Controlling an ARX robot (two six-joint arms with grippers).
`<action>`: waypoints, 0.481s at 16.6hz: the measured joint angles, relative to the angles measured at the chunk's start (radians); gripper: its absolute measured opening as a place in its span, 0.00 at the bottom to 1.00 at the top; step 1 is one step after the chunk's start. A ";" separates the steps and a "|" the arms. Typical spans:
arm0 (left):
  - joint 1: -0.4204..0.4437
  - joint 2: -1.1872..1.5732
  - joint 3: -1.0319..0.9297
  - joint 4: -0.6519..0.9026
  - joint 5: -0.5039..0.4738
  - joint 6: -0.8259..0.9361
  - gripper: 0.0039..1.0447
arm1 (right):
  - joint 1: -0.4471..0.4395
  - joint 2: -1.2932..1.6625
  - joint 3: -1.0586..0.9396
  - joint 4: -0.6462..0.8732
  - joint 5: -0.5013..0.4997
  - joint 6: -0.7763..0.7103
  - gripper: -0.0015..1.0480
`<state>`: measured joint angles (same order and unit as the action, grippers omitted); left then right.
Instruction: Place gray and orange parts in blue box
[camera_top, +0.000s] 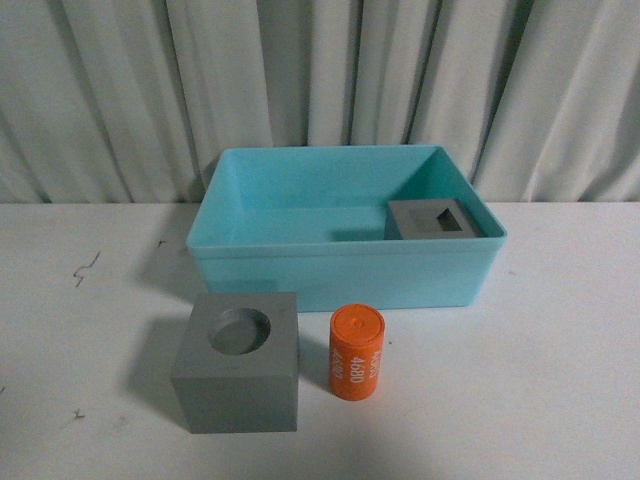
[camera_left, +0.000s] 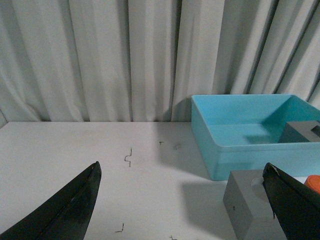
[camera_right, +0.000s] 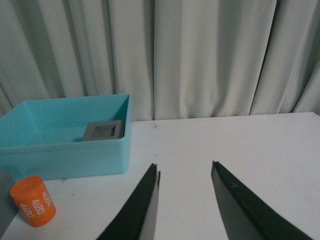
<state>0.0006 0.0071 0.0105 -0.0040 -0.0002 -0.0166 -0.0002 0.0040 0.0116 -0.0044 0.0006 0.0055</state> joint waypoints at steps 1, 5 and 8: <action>0.000 0.000 0.000 0.000 0.000 0.000 0.94 | 0.000 0.000 0.000 0.000 0.000 0.000 0.41; 0.007 0.404 0.220 -0.312 0.114 -0.175 0.94 | 0.000 0.000 0.000 0.002 -0.001 0.000 0.86; -0.225 0.933 0.435 0.034 0.039 -0.288 0.94 | 0.000 0.000 0.000 0.001 -0.001 0.000 0.94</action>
<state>-0.2241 0.9405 0.4454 0.0299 0.0387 -0.3046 -0.0002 0.0036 0.0116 -0.0036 -0.0002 0.0055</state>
